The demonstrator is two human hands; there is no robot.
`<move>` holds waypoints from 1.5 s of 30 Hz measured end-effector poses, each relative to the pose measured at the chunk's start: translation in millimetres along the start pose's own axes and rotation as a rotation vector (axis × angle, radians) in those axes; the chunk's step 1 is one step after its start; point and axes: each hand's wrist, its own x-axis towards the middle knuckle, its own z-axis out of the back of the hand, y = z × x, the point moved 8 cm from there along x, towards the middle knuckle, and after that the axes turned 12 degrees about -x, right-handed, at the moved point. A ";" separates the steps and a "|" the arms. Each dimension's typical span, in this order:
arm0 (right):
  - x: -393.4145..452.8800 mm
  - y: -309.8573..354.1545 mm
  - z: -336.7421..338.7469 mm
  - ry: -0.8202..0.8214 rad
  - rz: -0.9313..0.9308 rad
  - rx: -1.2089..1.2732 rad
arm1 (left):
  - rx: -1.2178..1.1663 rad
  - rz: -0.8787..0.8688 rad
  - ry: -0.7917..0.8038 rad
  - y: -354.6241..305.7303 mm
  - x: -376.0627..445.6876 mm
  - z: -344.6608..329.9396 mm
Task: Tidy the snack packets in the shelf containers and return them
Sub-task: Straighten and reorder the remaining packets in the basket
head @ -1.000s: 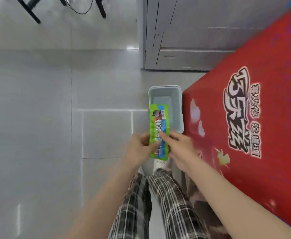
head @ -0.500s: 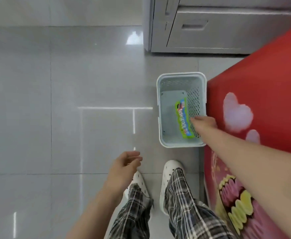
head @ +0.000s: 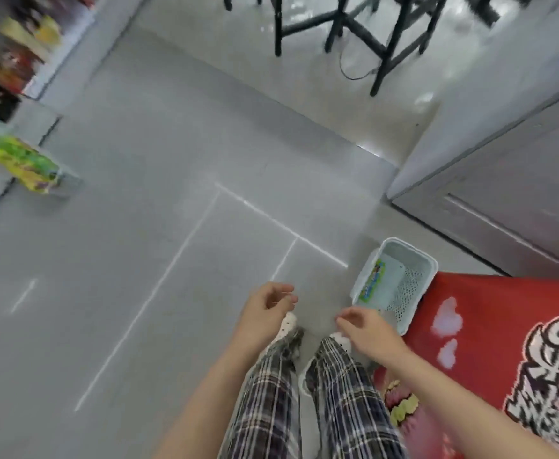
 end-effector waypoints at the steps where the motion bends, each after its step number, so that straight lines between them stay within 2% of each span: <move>1: -15.5 40.5 3.0 0.018 0.087 -0.107 | -0.023 -0.017 -0.028 -5.6 -24.6 23.1; 4: -55.7 164.0 -4.6 0.077 0.322 -0.391 | -0.089 -0.069 -0.117 -12.3 -94.3 95.6; 9: -104.8 325.4 -47.2 0.100 0.630 -0.653 | -0.281 -0.127 -0.358 5.9 -175.1 222.7; 15: -109.6 419.9 -107.1 0.190 0.710 -0.934 | -0.339 -0.196 -0.605 1.1 -199.0 354.4; 18: -93.6 465.8 -104.2 0.181 0.672 -0.974 | -0.336 -0.268 -0.617 -41.7 -187.4 410.6; 24: -10.1 590.7 -88.4 0.084 0.591 -1.027 | -0.340 -0.369 -0.618 -140.0 -127.3 537.9; 28: 53.4 704.7 -116.7 0.101 0.632 -1.083 | -0.349 -0.316 -0.671 -161.1 -82.4 632.7; 33: 102.4 859.4 -188.2 0.141 0.727 -1.099 | -0.316 -0.206 -0.695 -152.3 -36.2 748.4; 37: 143.1 962.8 -258.9 0.145 0.766 -1.021 | -0.267 -0.163 -0.680 -149.0 15.4 847.4; 41: 216.4 1024.7 -332.1 0.155 0.763 -0.966 | -0.212 -0.207 -0.678 -155.2 104.4 946.6; 45: 319.0 1051.2 -383.7 0.138 0.709 -0.935 | -0.180 -0.245 -0.640 -160.4 218.0 1011.0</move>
